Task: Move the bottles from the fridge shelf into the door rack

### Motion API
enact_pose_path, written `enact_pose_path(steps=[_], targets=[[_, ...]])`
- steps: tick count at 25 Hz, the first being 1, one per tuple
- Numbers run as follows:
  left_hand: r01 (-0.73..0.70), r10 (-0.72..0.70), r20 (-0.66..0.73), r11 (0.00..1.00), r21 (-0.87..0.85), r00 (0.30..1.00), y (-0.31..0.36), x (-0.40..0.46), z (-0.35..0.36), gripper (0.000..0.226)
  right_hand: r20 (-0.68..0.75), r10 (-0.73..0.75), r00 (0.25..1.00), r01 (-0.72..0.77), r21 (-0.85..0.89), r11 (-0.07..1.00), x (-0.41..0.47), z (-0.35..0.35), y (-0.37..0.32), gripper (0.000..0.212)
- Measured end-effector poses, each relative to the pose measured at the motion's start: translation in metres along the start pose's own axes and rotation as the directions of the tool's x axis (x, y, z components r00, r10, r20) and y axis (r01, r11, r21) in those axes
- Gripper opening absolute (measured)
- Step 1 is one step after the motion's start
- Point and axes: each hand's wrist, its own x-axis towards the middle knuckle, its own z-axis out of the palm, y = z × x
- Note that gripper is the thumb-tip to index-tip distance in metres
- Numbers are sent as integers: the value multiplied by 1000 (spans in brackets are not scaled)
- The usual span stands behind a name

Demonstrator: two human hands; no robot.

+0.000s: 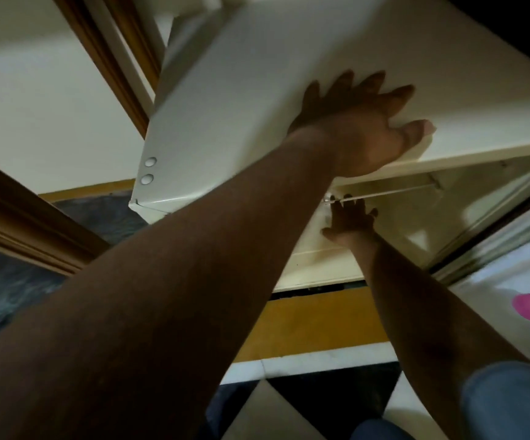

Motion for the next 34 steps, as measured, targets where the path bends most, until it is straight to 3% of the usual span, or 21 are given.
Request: enact_pose_path(steps=[3, 6, 8, 10, 11, 13, 15, 18, 20, 22, 24, 27, 31, 34], targets=[[-8, 8, 9, 1000, 22, 1000, 1, 0, 4, 71, -128, 52, 990, -57, -39, 998, 21, 6, 5, 76], [1, -2, 15, 1000, 18, 1000, 1, 1, 3, 71, -267, 56, 962, -75, -61, 995, 31, 9, 11, 40], [7, -7, 26, 1000, 7, 1000, 0, 1, 1, 71, -192, 64, 979, -27, 186, 982, 30, -2, 17, 39], [6, -6, 37, 1000, -4, 999, 0, 1, 1, 70, 26, 32, 999, -41, 482, 875, 21, -12, 26, 49], [7, -7, 38, 1000, -7, 999, 1, 1, 1, 70, 123, 21, 992, -84, 532, 842, 13, -14, 29, 52], [10, -10, 38, 1000, -4, 999, 1, 0, 0, 69, 209, 35, 977, -122, 420, 899, 0, -14, 30, 61], [11, -11, 44, 1000, -10, 999, 2, 0, -1, 70, 160, 22, 987, -69, 293, 954, -7, -10, 21, 69], [18, -17, 49, 1000, -22, 999, 2, -1, -2, 70, -7, -19, 1000, 20, 426, 905, -4, -12, 0, 61], [17, -16, 48, 1000, -19, 999, 2, -2, -2, 70, -9, -34, 999, 35, 415, 909, 0, -9, -2, 52], [17, -16, 55, 1000, -20, 998, 2, -1, -1, 70, -89, -107, 990, 127, 269, 955, -3, 1, 3, 42], [21, -20, 54, 1000, -12, 998, 2, 0, -1, 70, -243, -233, 941, 263, 95, 960, -14, 12, 7, 47], [19, -17, 57, 999, -30, 998, 2, 0, -1, 70, -138, -383, 914, 372, -99, 923, -18, 14, -5, 58], [18, -17, 43, 1000, -19, 999, 1, 1, 0, 71, -166, -194, 967, 228, 222, 948, 2, -5, 14, 45], [19, -19, 42, 1000, -12, 999, 1, 2, 1, 71, -171, -85, 982, 134, 299, 945, 13, -4, 41, 46]])
